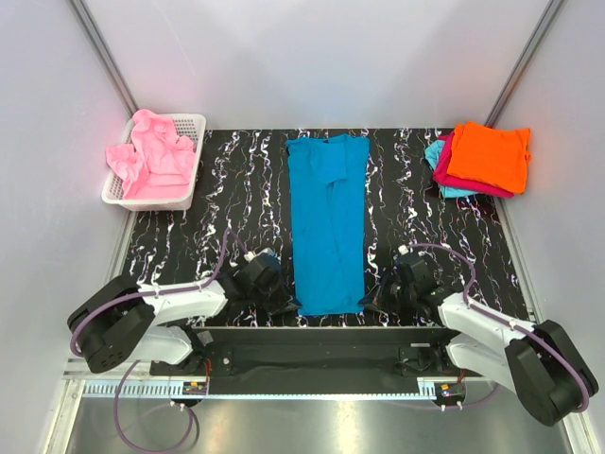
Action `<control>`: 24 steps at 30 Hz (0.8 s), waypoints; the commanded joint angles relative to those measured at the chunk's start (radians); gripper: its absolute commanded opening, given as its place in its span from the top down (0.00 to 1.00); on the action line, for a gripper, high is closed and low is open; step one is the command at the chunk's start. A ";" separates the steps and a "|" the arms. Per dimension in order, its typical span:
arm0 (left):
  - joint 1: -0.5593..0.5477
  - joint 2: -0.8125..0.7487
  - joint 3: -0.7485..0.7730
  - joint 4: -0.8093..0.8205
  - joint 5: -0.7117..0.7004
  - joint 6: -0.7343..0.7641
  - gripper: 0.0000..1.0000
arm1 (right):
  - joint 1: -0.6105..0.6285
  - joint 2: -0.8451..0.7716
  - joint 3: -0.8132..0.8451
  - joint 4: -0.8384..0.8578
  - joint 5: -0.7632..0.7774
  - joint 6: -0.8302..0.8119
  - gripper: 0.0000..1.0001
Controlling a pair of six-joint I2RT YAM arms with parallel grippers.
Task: Fold and stack the t-shirts
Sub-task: Fold the tshirt
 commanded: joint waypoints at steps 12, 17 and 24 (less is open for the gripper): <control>-0.117 -0.177 0.040 -0.243 -0.185 -0.023 1.00 | 0.076 -0.066 0.104 -0.198 0.097 -0.044 1.00; -0.191 -0.207 0.031 -0.277 -0.230 -0.071 1.00 | 0.158 -0.102 0.124 -0.250 0.135 -0.018 1.00; -0.274 -0.258 0.077 -0.407 -0.338 -0.102 1.00 | 0.260 -0.189 0.237 -0.420 0.227 -0.011 1.00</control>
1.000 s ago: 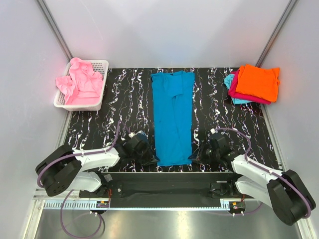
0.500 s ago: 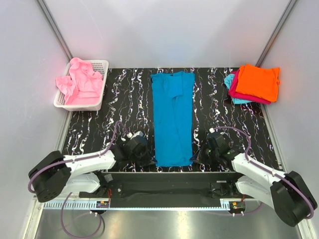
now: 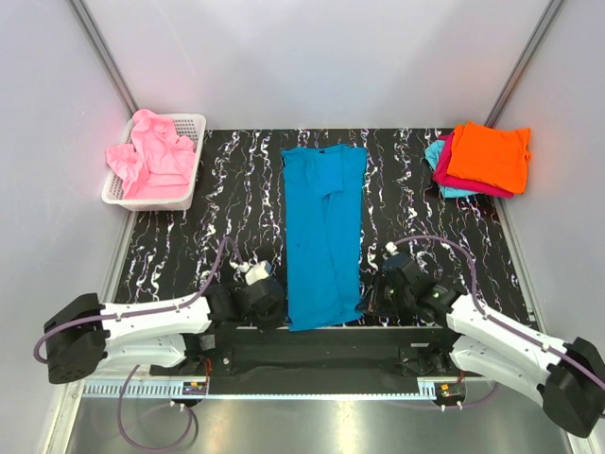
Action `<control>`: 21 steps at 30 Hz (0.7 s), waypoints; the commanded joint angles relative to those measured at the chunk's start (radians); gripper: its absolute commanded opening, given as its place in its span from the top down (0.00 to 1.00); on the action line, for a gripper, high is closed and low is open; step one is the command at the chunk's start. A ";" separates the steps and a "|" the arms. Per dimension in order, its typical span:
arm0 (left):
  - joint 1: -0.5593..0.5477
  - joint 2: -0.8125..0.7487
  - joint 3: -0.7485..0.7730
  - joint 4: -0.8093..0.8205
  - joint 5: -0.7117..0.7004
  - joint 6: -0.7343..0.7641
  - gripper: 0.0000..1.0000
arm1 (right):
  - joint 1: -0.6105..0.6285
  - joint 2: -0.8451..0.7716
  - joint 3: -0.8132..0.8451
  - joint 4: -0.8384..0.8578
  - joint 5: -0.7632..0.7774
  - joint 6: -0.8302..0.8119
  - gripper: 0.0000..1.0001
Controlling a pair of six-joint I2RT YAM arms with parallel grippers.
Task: Fold and stack the t-shirts
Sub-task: Fold the tshirt
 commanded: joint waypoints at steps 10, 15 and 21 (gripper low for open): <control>-0.023 -0.027 0.290 -0.254 -0.355 0.046 1.00 | 0.042 0.003 0.287 -0.195 0.272 -0.116 1.00; 0.090 0.039 0.404 -0.292 -0.409 0.156 1.00 | 0.039 0.110 0.424 -0.166 0.393 -0.234 1.00; 0.238 0.155 0.535 -0.236 -0.403 0.328 1.00 | -0.022 0.300 0.583 -0.068 0.470 -0.393 1.00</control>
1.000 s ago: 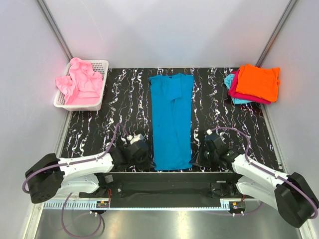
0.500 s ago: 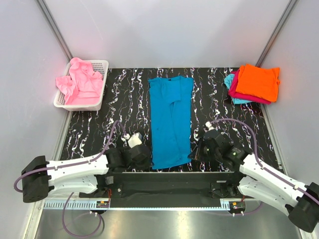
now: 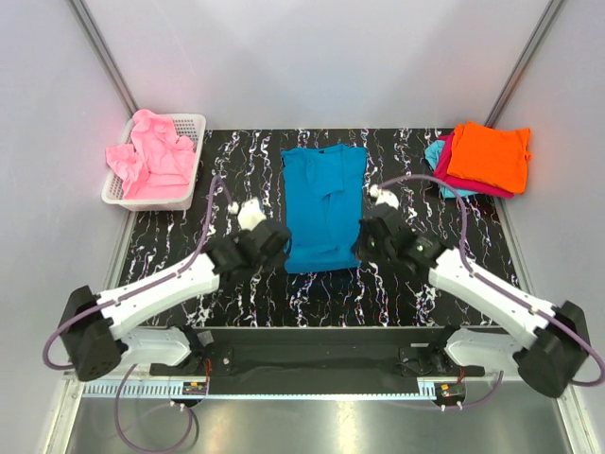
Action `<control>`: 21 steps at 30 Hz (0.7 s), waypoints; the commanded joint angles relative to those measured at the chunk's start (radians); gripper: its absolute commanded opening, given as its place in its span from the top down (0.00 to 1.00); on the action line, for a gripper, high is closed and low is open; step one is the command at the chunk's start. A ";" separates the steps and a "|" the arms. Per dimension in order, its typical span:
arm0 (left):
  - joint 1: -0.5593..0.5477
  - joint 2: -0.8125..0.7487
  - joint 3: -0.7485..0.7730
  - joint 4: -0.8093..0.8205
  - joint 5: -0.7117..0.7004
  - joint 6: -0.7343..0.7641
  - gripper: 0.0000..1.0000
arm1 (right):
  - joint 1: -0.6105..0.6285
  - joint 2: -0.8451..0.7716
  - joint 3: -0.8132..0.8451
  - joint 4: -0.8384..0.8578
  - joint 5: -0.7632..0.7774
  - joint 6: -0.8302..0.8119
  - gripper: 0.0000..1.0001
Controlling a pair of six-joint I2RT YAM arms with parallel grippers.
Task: Fold and stack the t-shirts
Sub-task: Fold the tshirt
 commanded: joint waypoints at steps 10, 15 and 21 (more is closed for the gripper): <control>0.328 0.516 0.433 0.265 0.180 0.478 1.00 | -0.283 0.494 0.331 0.300 -0.013 -0.309 1.00; 0.409 0.826 0.680 0.273 0.270 0.566 1.00 | -0.344 0.709 0.498 0.356 -0.044 -0.331 1.00; 0.460 0.928 0.786 0.307 0.265 0.590 0.78 | -0.381 0.905 0.649 0.359 -0.058 -0.345 0.72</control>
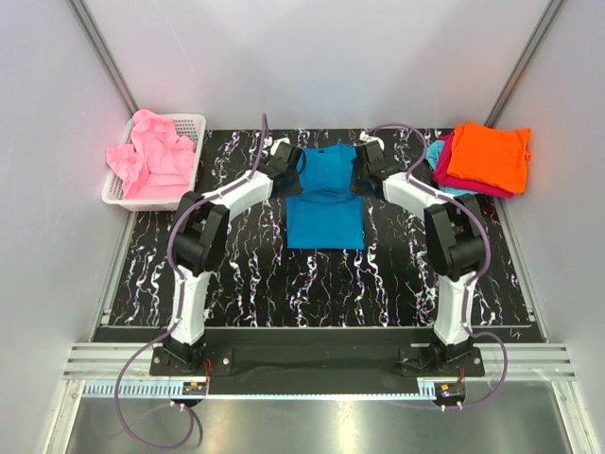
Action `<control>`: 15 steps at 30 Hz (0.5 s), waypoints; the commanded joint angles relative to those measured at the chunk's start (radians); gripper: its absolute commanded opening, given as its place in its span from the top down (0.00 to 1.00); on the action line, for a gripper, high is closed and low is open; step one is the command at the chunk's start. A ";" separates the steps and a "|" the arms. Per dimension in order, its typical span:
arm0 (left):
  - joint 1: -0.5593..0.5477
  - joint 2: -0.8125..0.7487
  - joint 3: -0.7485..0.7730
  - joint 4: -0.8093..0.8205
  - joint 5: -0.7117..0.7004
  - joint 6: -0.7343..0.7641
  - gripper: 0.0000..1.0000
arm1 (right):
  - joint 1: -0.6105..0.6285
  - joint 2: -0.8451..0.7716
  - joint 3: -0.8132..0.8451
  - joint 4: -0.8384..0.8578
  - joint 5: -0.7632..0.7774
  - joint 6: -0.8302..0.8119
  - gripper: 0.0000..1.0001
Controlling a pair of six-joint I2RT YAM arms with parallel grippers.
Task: Fold and stack the t-shirts
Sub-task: Fold the tshirt
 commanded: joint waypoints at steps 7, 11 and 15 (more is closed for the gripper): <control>0.028 -0.181 -0.226 0.304 -0.131 0.076 0.52 | -0.071 0.037 0.122 0.051 0.013 -0.020 0.52; 0.032 -0.275 -0.328 0.303 -0.131 0.041 0.50 | -0.097 0.004 0.078 0.052 0.056 0.002 0.51; 0.029 -0.333 -0.428 0.267 0.009 -0.022 0.50 | -0.106 -0.064 -0.003 0.022 0.044 0.033 0.50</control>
